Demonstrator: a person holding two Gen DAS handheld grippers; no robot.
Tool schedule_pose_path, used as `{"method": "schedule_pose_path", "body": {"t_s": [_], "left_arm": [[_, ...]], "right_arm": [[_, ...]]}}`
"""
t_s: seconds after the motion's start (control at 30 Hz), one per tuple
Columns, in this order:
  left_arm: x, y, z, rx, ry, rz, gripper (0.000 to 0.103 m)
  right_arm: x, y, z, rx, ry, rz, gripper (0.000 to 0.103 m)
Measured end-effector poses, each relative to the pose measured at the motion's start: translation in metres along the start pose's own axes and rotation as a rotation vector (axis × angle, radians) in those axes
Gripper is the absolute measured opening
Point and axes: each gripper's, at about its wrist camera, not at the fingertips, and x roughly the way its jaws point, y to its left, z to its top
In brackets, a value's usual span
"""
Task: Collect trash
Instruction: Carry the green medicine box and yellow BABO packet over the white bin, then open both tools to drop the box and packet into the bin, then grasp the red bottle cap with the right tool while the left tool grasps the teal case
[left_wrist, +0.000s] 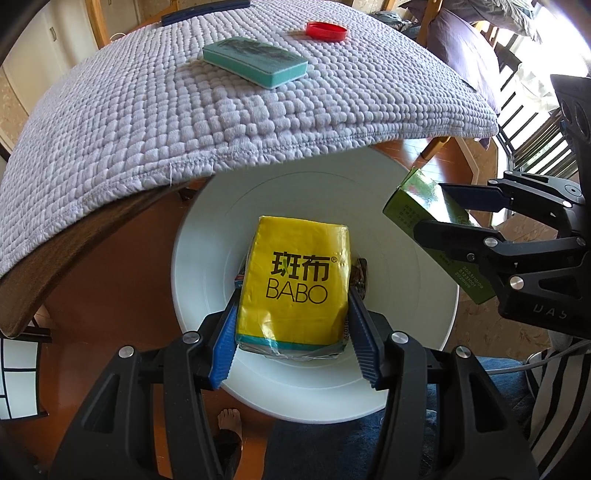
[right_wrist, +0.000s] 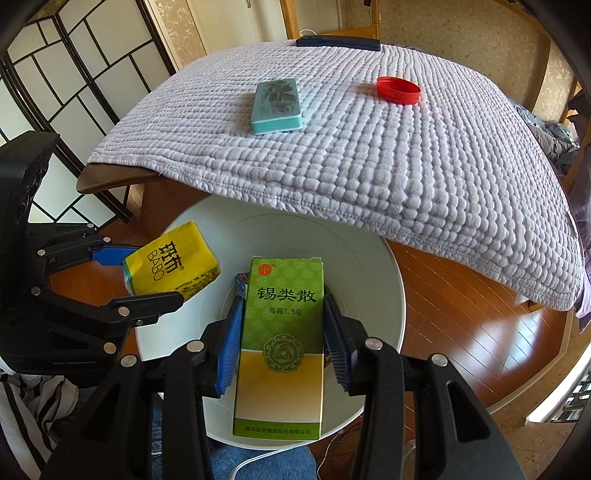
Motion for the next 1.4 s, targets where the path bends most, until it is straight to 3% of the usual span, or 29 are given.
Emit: {"method": "schedule_pose_path", "body": {"t_s": [0.9, 0.97, 1.0, 1.4], "left_arm": [[0.028, -0.012, 0.01, 0.016, 0.028, 0.017, 0.058], [0.027, -0.008, 0.014, 0.016, 0.026, 0.025, 0.069], [0.026, -0.007, 0.015, 0.015, 0.02, 0.023, 0.07], [0.019, 0.003, 0.026, 0.008, 0.021, 0.022, 0.07]], "right_arm": [[0.028, 0.003, 0.0, 0.018, 0.019, -0.007, 0.042], [0.027, 0.001, 0.001, 0.02, 0.014, -0.027, 0.059], [0.026, 0.0, 0.003, 0.025, 0.007, -0.038, 0.06], [0.015, -0.014, 0.007, 0.05, -0.02, -0.037, 0.06]]}}
